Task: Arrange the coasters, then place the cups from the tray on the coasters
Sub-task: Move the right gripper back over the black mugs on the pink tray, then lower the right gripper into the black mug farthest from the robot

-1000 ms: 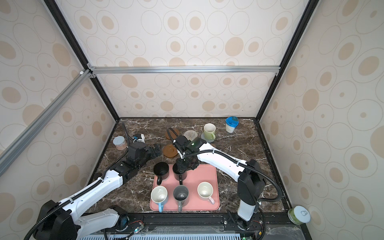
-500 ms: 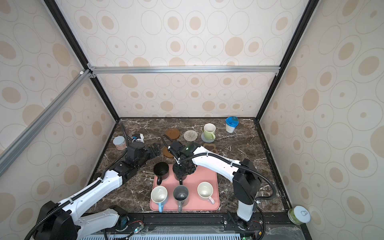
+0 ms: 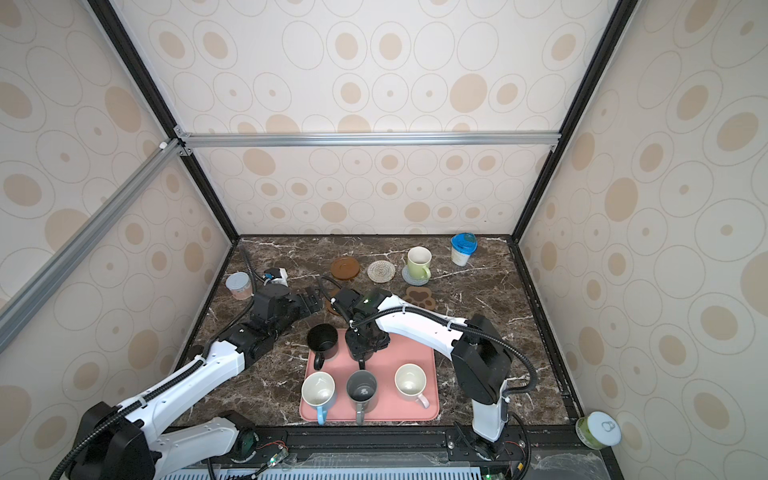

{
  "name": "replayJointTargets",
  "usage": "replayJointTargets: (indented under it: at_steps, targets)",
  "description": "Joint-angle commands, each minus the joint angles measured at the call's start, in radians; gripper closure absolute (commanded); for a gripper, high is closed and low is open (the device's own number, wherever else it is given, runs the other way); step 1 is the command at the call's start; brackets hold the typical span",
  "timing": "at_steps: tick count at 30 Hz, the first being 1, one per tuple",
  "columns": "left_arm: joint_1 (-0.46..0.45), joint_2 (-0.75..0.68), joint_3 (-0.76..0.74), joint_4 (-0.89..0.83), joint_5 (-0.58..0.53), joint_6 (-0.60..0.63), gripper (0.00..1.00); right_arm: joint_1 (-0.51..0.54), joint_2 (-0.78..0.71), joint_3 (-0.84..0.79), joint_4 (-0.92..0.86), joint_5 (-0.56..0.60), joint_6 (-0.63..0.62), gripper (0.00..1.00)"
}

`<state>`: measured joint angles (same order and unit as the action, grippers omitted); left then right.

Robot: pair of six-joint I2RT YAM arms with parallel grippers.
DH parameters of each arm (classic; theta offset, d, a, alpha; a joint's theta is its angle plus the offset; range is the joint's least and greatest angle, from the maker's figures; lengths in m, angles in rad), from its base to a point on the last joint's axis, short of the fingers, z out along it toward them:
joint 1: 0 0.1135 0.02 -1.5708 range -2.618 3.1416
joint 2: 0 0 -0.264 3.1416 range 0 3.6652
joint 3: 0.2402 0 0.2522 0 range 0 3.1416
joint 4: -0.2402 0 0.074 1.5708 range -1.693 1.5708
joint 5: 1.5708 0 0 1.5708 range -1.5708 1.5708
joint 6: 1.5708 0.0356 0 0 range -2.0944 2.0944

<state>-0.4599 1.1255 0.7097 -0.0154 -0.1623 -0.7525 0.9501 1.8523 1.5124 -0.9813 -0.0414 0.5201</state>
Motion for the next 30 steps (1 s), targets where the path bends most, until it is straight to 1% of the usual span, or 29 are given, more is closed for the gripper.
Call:
replayJointTargets:
  at_steps: [1,10,14,20,27,30]
  targets:
    - [0.008,-0.022,-0.007,0.012,-0.005,-0.024,0.0,0.007,0.024,-0.017,0.0,0.045,0.025,0.48]
    - [0.01,-0.026,-0.011,0.012,-0.005,-0.027,0.0,0.006,0.028,-0.005,-0.048,0.165,0.008,0.48]
    - [0.011,-0.024,-0.014,0.015,-0.001,-0.031,0.0,0.002,0.029,0.005,-0.065,0.193,-0.003,0.48]
    - [0.012,-0.027,-0.021,0.018,0.001,-0.036,0.0,-0.002,0.026,0.008,-0.069,0.204,-0.011,0.48]
    - [0.012,-0.026,-0.024,0.028,0.007,-0.036,0.0,-0.002,0.037,-0.003,-0.027,0.157,-0.027,0.48]
    - [0.012,-0.026,-0.024,0.029,0.009,-0.037,0.0,-0.003,0.048,-0.008,-0.009,0.157,-0.027,0.49]
